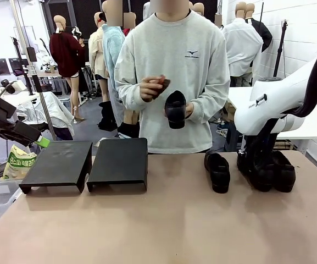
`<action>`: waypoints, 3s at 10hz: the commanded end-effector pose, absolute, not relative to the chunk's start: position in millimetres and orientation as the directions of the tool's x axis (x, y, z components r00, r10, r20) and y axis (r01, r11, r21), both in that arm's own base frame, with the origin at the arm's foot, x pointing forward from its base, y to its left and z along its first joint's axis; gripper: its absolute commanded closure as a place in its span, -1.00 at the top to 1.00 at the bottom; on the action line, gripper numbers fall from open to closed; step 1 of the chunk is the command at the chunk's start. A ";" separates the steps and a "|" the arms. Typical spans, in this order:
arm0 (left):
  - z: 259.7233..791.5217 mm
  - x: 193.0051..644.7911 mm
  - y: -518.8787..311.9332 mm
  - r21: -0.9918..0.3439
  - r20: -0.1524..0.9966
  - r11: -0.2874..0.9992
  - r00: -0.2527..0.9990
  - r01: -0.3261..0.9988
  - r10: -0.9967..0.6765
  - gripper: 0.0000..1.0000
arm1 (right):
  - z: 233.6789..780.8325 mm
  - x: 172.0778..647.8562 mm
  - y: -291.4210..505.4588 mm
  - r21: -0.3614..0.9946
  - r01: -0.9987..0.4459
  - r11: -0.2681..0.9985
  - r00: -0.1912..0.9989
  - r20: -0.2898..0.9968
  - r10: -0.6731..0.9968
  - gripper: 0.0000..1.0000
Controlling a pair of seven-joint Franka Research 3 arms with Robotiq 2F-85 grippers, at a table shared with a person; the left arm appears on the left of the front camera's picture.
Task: Organize the shoes by placing them on the stand.
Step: Pick up one Shoe and place it in the middle of the table.
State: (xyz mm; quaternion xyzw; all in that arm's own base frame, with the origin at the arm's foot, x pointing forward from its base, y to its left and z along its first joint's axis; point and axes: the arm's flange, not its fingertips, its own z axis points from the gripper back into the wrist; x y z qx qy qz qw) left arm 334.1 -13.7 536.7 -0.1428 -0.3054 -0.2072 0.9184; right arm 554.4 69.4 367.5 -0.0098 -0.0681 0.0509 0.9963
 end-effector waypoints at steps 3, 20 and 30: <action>536.4 334.2 -11.4 -0.134 0.620 0.873 0.727 0.468 -0.294 1.00 | 444.3 475.8 76.2 -0.054 -0.006 0.999 0.963 0.268 0.021 -1.00; 536.4 334.2 -11.4 -0.134 0.620 0.873 0.727 0.468 -0.294 1.00 | 442.5 334.1 294.1 -0.089 -0.103 0.991 0.987 0.112 0.113 -1.00; 536.4 334.2 -11.4 -0.134 0.620 0.873 0.727 0.468 -0.294 1.00 | 349.1 353.8 387.3 0.006 -0.094 0.996 0.996 -0.010 0.094 -1.00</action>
